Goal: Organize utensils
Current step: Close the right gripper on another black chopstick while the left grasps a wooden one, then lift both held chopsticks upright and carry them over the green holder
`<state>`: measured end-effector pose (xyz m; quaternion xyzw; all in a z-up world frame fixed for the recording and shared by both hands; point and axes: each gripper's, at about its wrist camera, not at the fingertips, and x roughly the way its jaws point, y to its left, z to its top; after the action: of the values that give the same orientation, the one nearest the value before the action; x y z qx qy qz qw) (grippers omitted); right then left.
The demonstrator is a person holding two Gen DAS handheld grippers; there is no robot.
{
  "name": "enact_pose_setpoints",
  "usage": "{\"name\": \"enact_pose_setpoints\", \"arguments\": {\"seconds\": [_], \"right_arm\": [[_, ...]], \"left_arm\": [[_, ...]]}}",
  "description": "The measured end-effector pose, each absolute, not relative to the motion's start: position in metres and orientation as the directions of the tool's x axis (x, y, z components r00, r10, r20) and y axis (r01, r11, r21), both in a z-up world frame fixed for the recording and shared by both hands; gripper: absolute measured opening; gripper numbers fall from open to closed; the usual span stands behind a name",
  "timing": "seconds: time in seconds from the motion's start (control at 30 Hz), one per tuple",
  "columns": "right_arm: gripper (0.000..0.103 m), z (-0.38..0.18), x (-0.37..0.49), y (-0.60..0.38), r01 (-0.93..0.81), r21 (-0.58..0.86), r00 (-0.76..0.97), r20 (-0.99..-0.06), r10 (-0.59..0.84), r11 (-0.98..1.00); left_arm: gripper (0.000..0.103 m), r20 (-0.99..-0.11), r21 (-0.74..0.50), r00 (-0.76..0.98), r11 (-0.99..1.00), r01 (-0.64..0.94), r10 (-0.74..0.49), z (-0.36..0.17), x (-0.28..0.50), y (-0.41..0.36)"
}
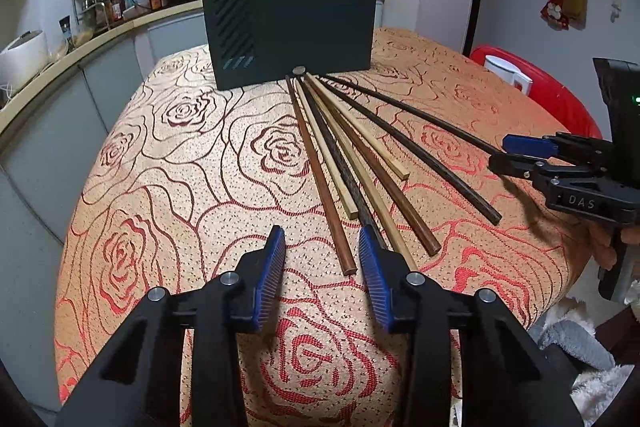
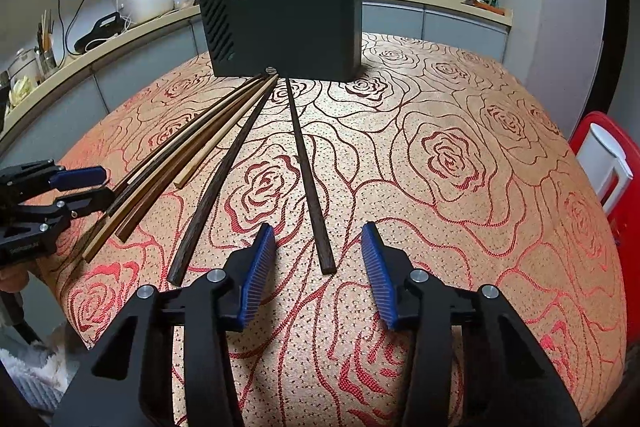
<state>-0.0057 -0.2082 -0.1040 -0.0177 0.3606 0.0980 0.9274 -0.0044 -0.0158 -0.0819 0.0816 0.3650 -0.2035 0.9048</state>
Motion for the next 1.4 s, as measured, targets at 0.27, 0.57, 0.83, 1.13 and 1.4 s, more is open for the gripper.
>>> {"name": "enact_pose_setpoints", "arguments": {"seconds": [0.27,0.57,0.83,1.13,1.4], "right_arm": [[0.034,-0.104,-0.003,-0.205,-0.201,0.018,0.724,-0.67,0.161,0.979],[0.014,-0.104,-0.004,-0.2,-0.216,0.009,0.727,-0.666,0.167,0.976],[0.008,-0.099,-0.006,-0.2,-0.223,0.023,0.713,-0.678,0.179,0.975],[0.008,-0.042,-0.024,-0.217,-0.19,0.065,0.809,-0.555,0.194,0.98],[0.008,0.022,-0.033,-0.226,-0.197,0.089,0.894,-0.393,0.216,0.976]], "left_arm": [[0.029,-0.688,0.034,0.659,0.894,0.446,-0.303,-0.086,-0.01,-0.026],[0.009,-0.684,0.049,0.667,0.893,0.447,-0.297,-0.086,-0.009,-0.025],[0.007,-0.653,0.034,0.702,0.915,0.402,-0.284,-0.069,-0.008,-0.013],[0.007,-0.526,0.02,0.797,0.932,0.362,-0.298,-0.011,-0.016,0.005],[0.006,-0.4,0.076,0.871,0.937,0.341,-0.284,0.048,-0.012,0.005]]}}
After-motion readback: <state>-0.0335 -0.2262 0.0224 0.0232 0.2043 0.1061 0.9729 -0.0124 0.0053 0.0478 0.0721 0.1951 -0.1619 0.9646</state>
